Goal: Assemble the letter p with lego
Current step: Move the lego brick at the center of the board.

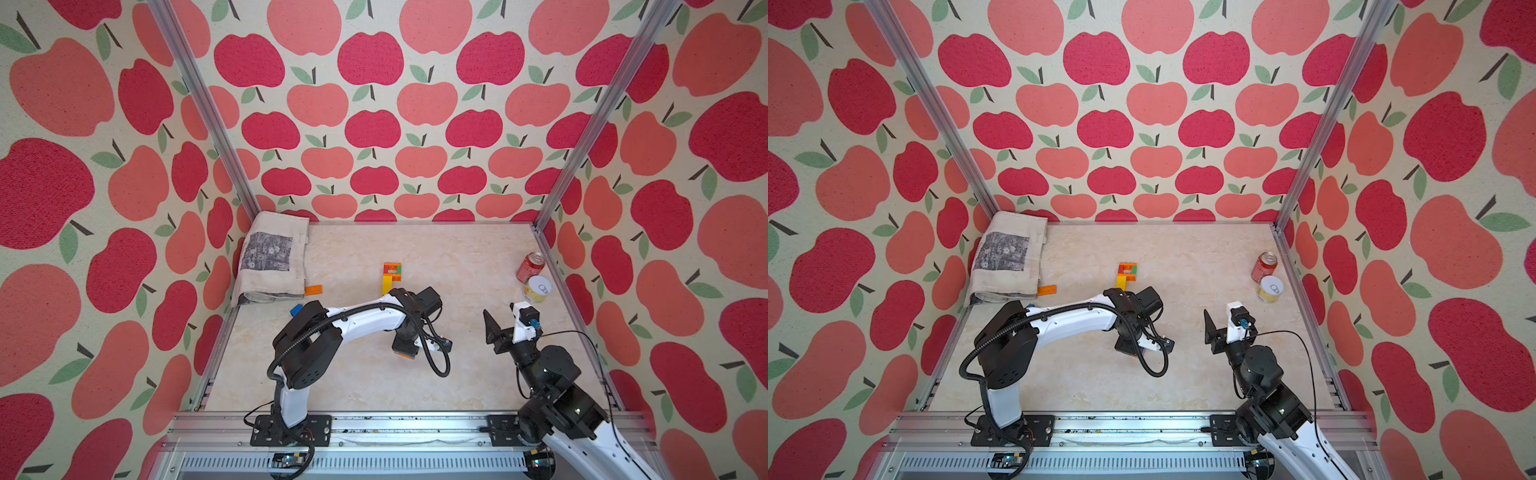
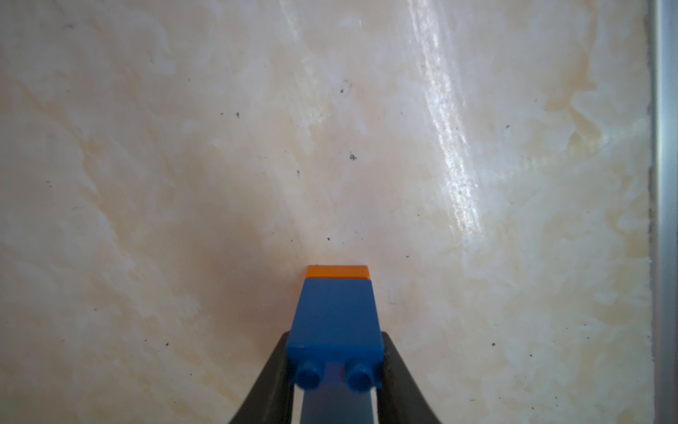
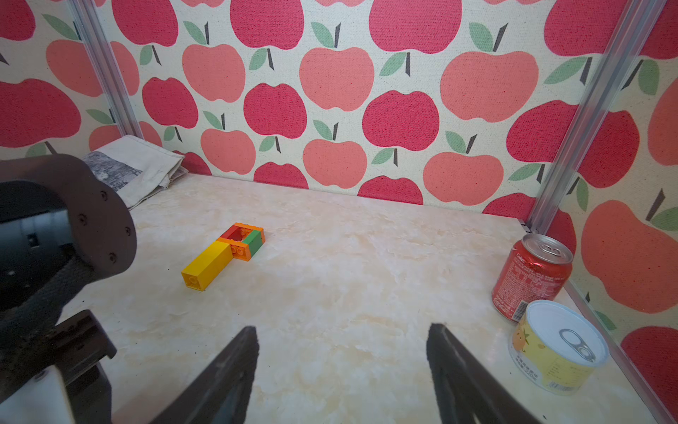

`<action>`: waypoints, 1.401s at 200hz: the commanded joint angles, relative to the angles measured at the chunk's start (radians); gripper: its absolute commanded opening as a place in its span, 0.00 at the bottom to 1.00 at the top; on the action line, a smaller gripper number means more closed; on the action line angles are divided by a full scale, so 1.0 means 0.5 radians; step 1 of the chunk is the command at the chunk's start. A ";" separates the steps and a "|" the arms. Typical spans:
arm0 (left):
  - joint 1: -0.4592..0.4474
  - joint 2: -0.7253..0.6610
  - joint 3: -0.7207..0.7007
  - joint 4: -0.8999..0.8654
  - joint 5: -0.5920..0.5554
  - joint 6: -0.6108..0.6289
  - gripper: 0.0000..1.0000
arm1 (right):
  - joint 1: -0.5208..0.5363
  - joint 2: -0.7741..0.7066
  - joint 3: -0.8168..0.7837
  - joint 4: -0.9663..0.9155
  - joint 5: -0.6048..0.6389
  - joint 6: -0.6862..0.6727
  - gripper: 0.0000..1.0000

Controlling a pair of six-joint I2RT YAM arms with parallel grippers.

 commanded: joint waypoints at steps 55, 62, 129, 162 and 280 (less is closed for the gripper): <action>0.042 0.261 -0.051 -0.101 -0.028 -0.090 0.28 | -0.010 -0.049 -0.015 0.039 -0.001 0.039 0.76; 0.051 0.257 -0.033 -0.088 -0.014 -0.113 0.28 | -0.009 -0.051 -0.015 0.039 -0.003 0.039 0.76; 0.127 0.384 0.264 -0.155 -0.047 -0.477 0.33 | -0.011 -0.061 -0.020 0.037 0.012 0.041 0.76; 0.129 0.406 0.320 -0.165 -0.151 -0.628 0.39 | -0.011 -0.054 -0.022 0.044 0.009 0.037 0.76; 0.088 -0.017 0.296 0.024 -0.122 -0.908 0.69 | -0.012 -0.020 -0.022 0.059 -0.008 0.043 0.77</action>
